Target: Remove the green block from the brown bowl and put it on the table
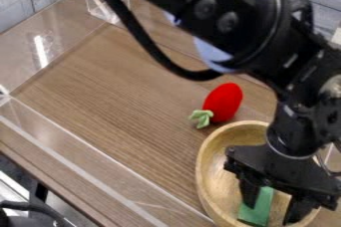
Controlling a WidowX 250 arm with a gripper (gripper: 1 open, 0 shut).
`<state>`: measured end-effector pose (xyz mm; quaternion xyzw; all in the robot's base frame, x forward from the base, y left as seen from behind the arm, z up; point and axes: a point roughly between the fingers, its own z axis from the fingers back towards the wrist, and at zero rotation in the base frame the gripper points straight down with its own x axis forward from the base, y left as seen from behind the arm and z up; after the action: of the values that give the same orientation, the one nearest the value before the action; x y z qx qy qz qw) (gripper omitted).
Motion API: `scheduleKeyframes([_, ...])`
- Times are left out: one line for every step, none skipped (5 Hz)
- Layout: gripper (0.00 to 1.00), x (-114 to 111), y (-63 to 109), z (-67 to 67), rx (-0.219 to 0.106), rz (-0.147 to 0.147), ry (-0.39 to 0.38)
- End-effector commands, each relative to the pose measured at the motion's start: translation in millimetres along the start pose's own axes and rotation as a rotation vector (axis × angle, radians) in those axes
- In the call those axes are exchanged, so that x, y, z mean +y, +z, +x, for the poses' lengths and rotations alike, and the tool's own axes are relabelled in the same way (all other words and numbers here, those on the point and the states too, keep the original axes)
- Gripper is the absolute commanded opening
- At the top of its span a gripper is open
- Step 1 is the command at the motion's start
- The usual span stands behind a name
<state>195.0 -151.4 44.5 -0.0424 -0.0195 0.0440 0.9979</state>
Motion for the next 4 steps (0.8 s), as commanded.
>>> scheduleKeyframes([1.00,-5,-2.1,-1.0,0.002,-0.026,-0.044])
scheduleKeyframes([1.00,-5,-10.5,-2.7,0.015,-0.023,0.066])
scheduleKeyframes([1.00,-4,-17.3,-4.1,0.025,-0.022,0.169])
scheduleKeyframes([1.00,-2,-11.8,-3.9,0.046,-0.016,0.179])
